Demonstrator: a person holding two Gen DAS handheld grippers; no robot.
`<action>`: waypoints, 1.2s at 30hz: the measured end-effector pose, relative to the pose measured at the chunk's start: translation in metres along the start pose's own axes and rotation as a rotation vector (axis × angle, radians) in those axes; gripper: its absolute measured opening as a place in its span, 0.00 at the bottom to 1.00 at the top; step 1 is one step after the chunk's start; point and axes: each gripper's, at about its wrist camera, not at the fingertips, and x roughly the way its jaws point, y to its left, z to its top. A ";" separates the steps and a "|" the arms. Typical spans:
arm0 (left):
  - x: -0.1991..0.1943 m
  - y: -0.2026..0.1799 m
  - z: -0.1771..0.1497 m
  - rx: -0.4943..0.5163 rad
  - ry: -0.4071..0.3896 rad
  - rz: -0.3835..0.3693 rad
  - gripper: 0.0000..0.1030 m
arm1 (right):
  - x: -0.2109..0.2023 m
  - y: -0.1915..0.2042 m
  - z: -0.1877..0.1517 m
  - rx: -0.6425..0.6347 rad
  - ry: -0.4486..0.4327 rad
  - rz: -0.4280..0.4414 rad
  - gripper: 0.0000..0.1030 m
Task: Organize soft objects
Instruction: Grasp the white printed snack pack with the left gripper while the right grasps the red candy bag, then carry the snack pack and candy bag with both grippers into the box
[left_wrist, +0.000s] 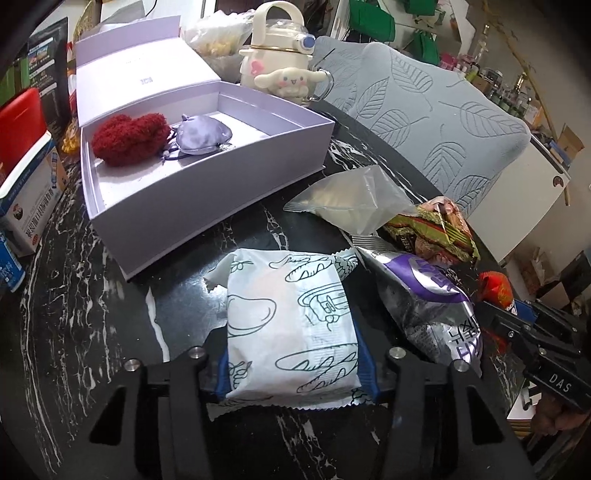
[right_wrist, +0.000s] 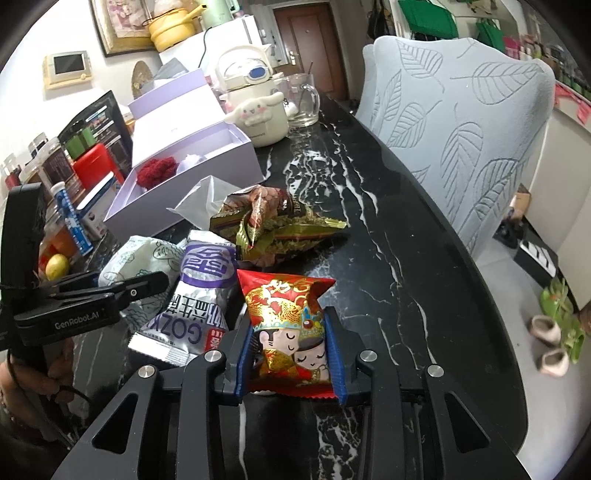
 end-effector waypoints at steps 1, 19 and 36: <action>-0.002 -0.001 -0.001 0.004 -0.005 0.002 0.48 | -0.001 0.001 0.000 -0.002 -0.002 -0.002 0.33; -0.054 0.000 -0.021 -0.012 -0.092 0.005 0.46 | -0.032 0.027 -0.008 -0.059 -0.070 0.047 0.32; -0.121 0.013 -0.034 -0.039 -0.208 0.055 0.46 | -0.054 0.085 -0.006 -0.153 -0.125 0.195 0.32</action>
